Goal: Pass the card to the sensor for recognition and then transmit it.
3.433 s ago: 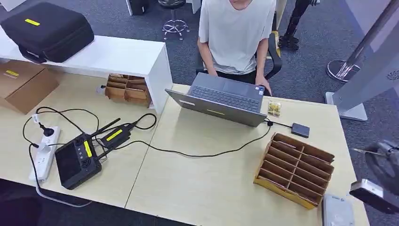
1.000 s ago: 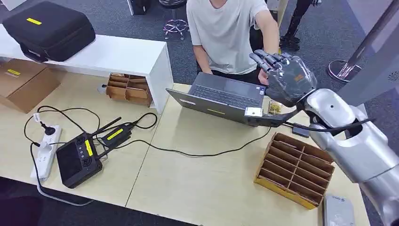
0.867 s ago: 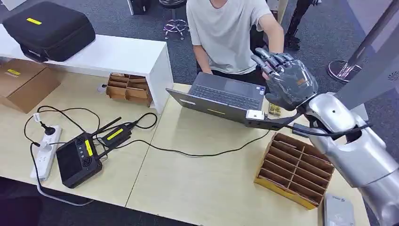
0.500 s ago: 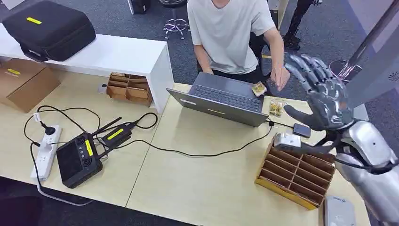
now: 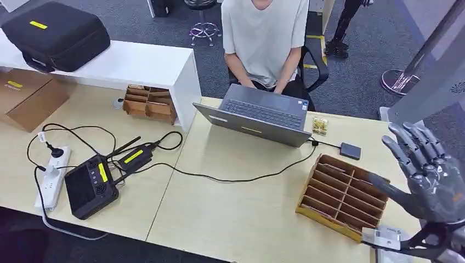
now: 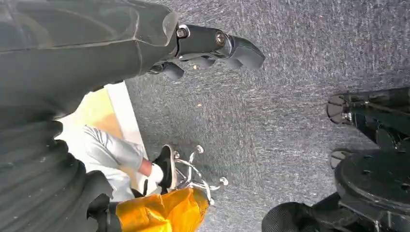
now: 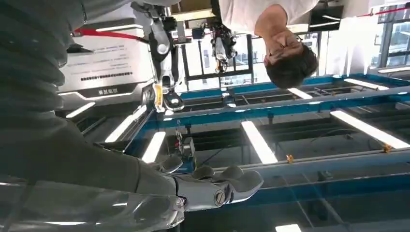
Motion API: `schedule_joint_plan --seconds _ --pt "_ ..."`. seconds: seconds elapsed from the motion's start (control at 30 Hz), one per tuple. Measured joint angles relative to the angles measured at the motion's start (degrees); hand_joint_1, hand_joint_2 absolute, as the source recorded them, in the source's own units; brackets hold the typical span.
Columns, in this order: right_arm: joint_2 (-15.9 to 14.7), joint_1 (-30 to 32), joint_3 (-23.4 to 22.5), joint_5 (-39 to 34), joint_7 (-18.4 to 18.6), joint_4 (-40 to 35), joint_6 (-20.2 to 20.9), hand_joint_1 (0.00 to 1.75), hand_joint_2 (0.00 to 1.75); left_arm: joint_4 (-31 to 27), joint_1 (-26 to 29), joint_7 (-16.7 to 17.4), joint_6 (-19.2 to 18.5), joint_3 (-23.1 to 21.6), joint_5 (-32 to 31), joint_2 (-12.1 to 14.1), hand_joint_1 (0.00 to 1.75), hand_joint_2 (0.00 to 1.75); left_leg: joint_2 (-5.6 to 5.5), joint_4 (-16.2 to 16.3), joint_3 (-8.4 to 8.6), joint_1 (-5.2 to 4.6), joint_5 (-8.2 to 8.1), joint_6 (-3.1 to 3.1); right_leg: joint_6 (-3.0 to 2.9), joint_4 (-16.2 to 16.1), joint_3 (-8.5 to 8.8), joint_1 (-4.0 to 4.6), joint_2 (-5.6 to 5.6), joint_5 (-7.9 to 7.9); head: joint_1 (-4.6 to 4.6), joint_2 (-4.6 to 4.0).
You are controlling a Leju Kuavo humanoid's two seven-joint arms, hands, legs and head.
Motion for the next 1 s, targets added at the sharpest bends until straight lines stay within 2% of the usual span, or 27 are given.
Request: schedule_joint_plan --seconds 0.23,0.43,0.57,0.63,0.73,0.87,1.0 --pt "-0.6 2.5 -1.7 0.0 -0.2 -1.5 -0.2 0.0 1.75 -0.4 0.2 0.5 0.5 -0.7 0.9 0.0 0.0 1.75 -0.08 0.0 0.07 0.0 0.03 0.02 0.01 0.0 -0.05 0.0 -0.07 0.0 0.0 0.0" --pt "-2.0 15.4 -8.5 -0.4 -2.7 -5.8 -4.6 0.0 1.75 -1.2 2.0 2.3 3.2 -2.3 5.2 0.0 0.0 1.75 -0.24 0.0 -0.05 -0.01 -0.04 0.06 0.07 0.0 0.0 -0.02 -0.22 -0.07 0.04 0.0" --pt "-2.1 24.5 -13.3 -0.6 -3.8 -8.5 -5.3 0.0 1.75 -2.1 3.5 3.6 4.8 -3.8 7.6 0.0 0.0 1.75 -0.19 0.0 -0.08 -0.02 -0.11 0.01 0.03 0.0 -0.03 -0.02 -0.18 -0.11 0.0 0.0" --pt "-2.2 27.7 -15.2 -1.2 -3.7 -9.4 -4.0 0.0 1.75 -2.5 3.8 4.1 5.3 -4.3 8.6 0.0 0.0 1.75 -0.16 0.0 -0.05 -0.02 -0.15 -0.04 0.02 0.0 -0.11 -0.02 -0.14 -0.12 0.0 0.0" --pt "-3.6 32.0 -17.7 -2.7 -2.1 -10.8 0.2 0.0 1.75 -3.1 4.5 4.8 5.7 -4.8 9.6 0.0 0.0 1.75 -0.16 0.0 -0.05 -0.03 -0.17 -0.02 0.0 0.0 -0.1 -0.02 -0.14 -0.13 0.02 0.0" --pt "-5.1 34.9 -20.4 -4.1 -0.8 -11.7 5.5 0.0 1.75 -3.8 5.0 5.3 6.0 -5.2 10.3 0.0 0.0 1.75 -0.07 0.0 0.02 -0.03 -0.16 -0.02 0.01 0.0 -0.07 -0.02 -0.06 -0.12 0.02 0.0" --pt "-6.6 36.9 -21.0 -4.8 0.7 -12.3 8.3 0.0 1.75 -4.0 5.3 5.7 6.4 -5.8 10.6 0.0 0.0 1.75 -0.07 0.0 0.02 -0.03 -0.13 -0.04 0.02 0.0 -0.06 -0.03 -0.06 -0.1 0.02 0.0"
